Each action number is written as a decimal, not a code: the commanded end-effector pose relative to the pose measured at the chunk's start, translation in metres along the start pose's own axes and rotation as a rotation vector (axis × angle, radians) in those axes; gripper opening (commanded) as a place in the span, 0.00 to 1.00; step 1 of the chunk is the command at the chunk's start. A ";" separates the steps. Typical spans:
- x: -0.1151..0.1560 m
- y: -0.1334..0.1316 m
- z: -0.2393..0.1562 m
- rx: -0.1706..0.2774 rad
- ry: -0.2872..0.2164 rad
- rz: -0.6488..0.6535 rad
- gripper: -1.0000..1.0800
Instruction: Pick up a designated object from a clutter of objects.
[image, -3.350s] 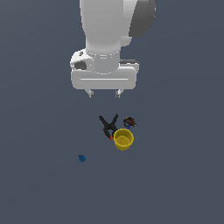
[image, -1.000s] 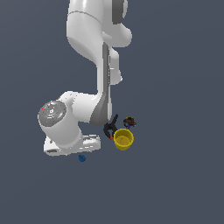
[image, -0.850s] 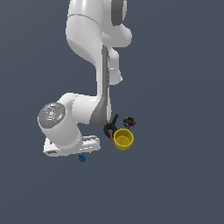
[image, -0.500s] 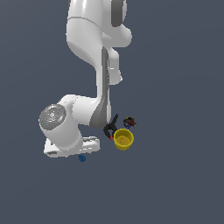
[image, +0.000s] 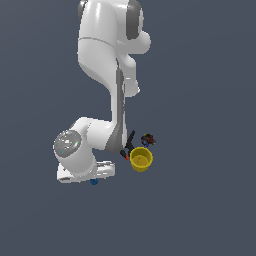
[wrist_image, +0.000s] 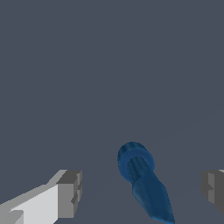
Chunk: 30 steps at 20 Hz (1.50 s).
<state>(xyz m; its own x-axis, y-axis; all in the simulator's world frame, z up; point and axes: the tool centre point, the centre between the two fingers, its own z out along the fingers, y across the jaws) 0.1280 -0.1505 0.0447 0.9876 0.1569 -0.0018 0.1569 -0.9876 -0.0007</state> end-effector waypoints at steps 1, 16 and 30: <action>0.001 0.000 0.003 -0.001 0.002 0.000 0.96; 0.001 0.000 0.002 -0.001 0.002 0.000 0.00; -0.014 -0.037 -0.042 -0.001 0.002 0.000 0.00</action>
<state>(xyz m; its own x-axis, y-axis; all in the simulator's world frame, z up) 0.1118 -0.1227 0.0787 0.9877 0.1565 -0.0010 0.1565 -0.9877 -0.0003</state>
